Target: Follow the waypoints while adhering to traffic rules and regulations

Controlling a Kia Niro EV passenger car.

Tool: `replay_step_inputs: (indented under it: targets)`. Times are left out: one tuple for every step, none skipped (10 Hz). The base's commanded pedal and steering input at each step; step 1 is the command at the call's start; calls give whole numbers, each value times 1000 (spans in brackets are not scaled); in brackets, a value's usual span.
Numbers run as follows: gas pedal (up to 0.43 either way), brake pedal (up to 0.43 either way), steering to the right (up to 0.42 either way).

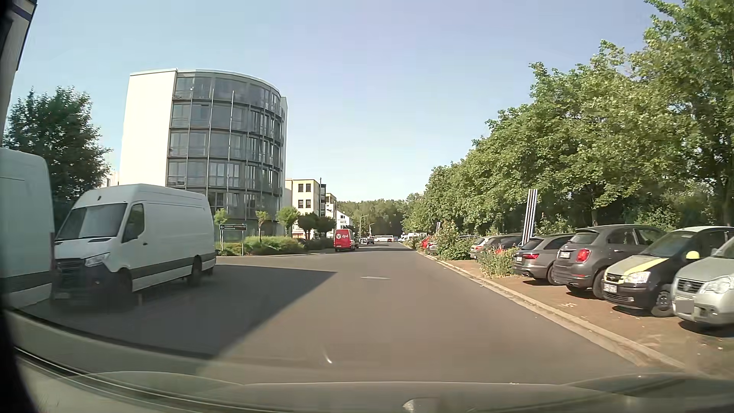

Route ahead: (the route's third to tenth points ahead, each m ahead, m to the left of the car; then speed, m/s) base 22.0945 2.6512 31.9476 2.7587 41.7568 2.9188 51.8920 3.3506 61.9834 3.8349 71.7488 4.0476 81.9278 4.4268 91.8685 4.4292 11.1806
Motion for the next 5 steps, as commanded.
replay_step_inputs:
  targets:
    - [157,18,6]
    - [150,18,6]
    - [150,18,5]
    - [150,18,4]
    - [150,18,3]
